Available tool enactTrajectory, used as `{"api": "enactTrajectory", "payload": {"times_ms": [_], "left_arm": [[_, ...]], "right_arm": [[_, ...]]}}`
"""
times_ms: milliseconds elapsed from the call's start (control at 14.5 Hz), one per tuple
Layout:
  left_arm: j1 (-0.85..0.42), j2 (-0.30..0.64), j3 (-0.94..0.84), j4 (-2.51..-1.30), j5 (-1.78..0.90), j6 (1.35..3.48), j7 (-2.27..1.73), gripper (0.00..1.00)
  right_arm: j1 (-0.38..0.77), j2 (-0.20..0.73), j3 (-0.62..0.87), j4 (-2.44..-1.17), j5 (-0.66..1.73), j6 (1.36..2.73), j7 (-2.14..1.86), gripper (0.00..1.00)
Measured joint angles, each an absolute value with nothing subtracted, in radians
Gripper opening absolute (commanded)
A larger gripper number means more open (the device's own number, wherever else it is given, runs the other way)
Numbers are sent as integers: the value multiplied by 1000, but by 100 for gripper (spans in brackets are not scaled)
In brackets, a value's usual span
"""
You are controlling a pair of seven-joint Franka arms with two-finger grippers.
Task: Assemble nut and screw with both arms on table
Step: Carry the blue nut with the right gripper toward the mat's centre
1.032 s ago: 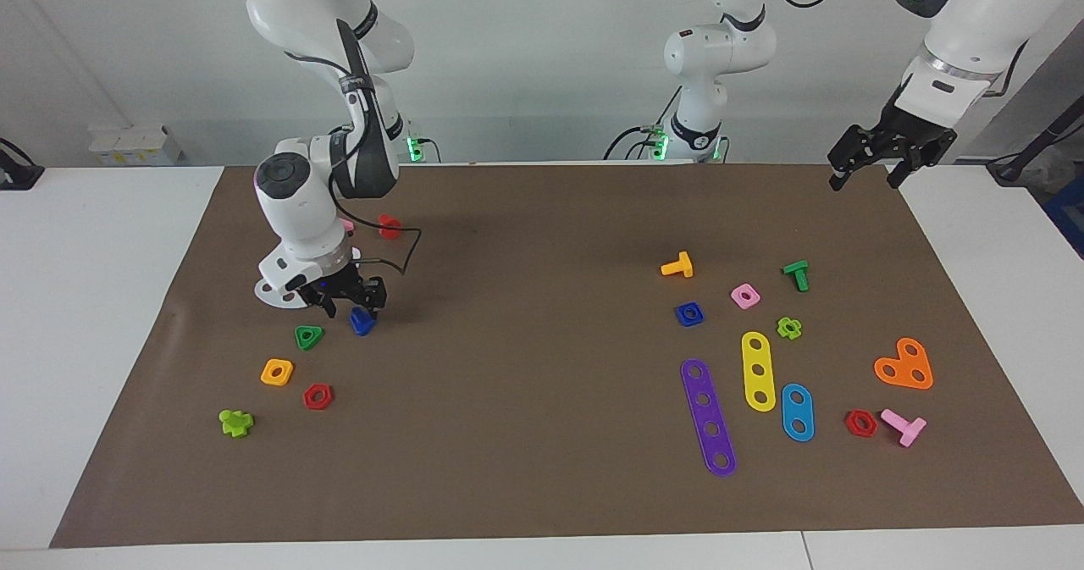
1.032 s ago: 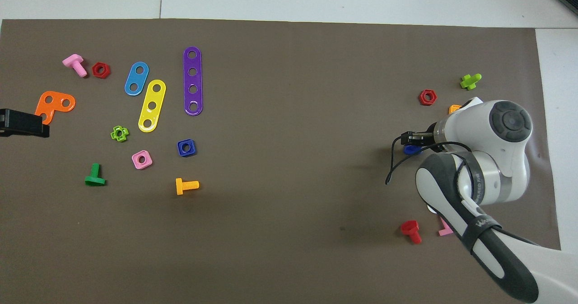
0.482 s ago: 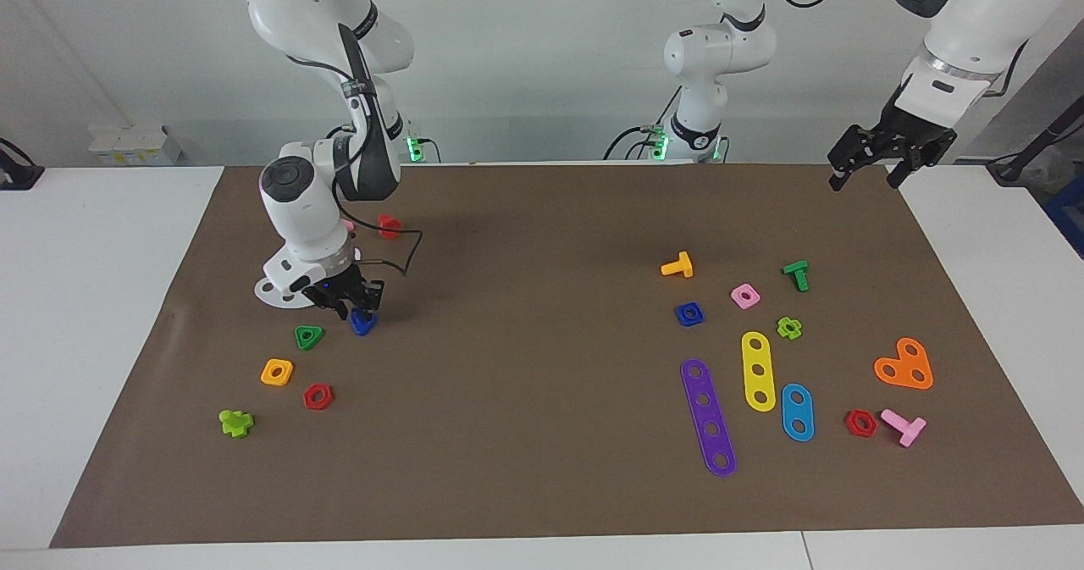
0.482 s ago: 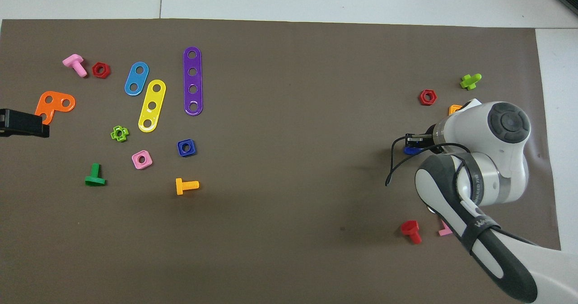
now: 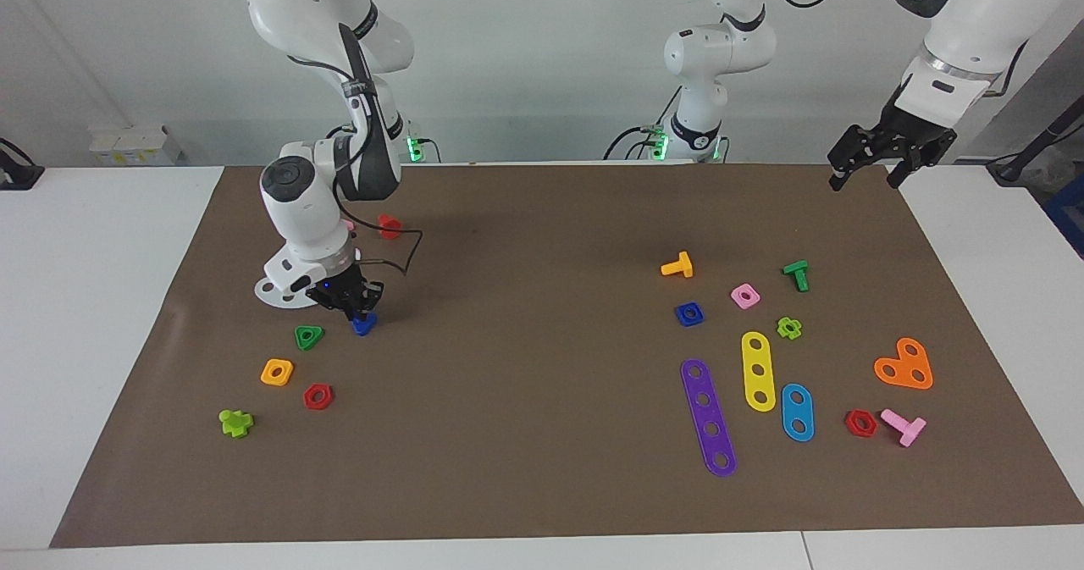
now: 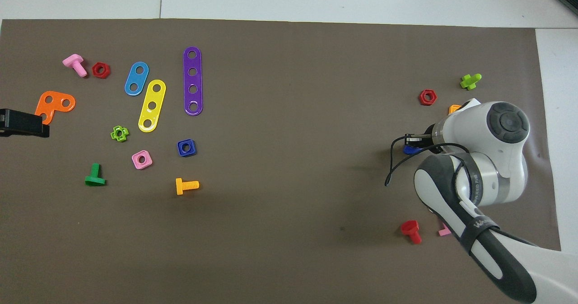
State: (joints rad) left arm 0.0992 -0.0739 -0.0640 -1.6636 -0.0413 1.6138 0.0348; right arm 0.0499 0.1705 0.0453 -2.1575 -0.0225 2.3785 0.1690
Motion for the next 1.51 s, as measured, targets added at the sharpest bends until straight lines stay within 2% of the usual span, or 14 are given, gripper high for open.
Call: {"api": "enactTrajectory", "payload": {"times_ms": [138,550,757,1170,1514], "left_arm": [[99,-74,-64,-1664,-41,1614,35,100],[99,-74,-64,-1664,-41,1614,35,100],[99,-74,-64,-1664,-41,1614,35,100],[99,-74,-64,-1664,-41,1614,35,100],[99,-74,-64,-1664,-41,1614,35,100]], "right_arm": [[99,158,46,-2151,-20,2380,234,0],[355,166,52,-2072,-6,2405,646,0],[432,223,52,-2006,36,2452,746,0],[566,358,50,-1871,18,2444,894,0],[592,422,47,-1810,-82,2391,968,0]]}}
